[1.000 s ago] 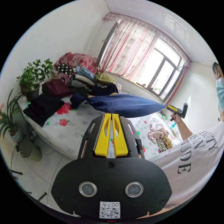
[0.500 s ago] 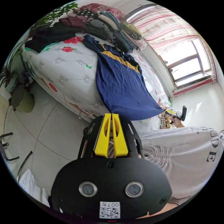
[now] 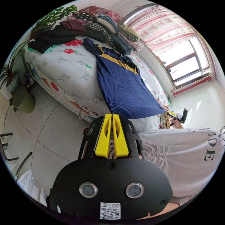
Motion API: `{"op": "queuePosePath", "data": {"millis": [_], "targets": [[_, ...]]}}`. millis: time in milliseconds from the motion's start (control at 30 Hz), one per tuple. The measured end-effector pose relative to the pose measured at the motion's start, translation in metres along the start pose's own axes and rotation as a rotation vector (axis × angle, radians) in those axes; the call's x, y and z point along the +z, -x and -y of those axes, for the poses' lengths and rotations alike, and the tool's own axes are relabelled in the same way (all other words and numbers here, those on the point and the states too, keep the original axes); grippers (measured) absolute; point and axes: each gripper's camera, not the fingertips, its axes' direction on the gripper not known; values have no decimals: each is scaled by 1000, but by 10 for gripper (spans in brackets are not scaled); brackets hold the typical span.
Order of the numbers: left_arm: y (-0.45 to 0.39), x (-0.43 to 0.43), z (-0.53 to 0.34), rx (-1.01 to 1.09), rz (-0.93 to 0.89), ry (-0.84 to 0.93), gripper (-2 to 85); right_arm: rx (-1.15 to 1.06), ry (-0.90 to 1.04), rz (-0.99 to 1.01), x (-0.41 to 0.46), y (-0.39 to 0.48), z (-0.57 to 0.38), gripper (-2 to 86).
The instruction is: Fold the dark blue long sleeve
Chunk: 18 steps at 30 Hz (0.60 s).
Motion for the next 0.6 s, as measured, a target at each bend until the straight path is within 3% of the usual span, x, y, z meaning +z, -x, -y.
{"op": "queuePosePath", "data": {"millis": [200,267,400,600], "targets": [[-6,20,-18,-10,54,118,-10,-26,140,0,20,37,-19,-1],[1,43,-34,-81,43,191,-10,-1,196,25,36,46,-30,0],[6,56,-50,-202,47,176,-8,147,301,138,65,52,-53,11],[-11,23,-29,-201,168,128,20,258,154,96,21,37,-58,39]]}}
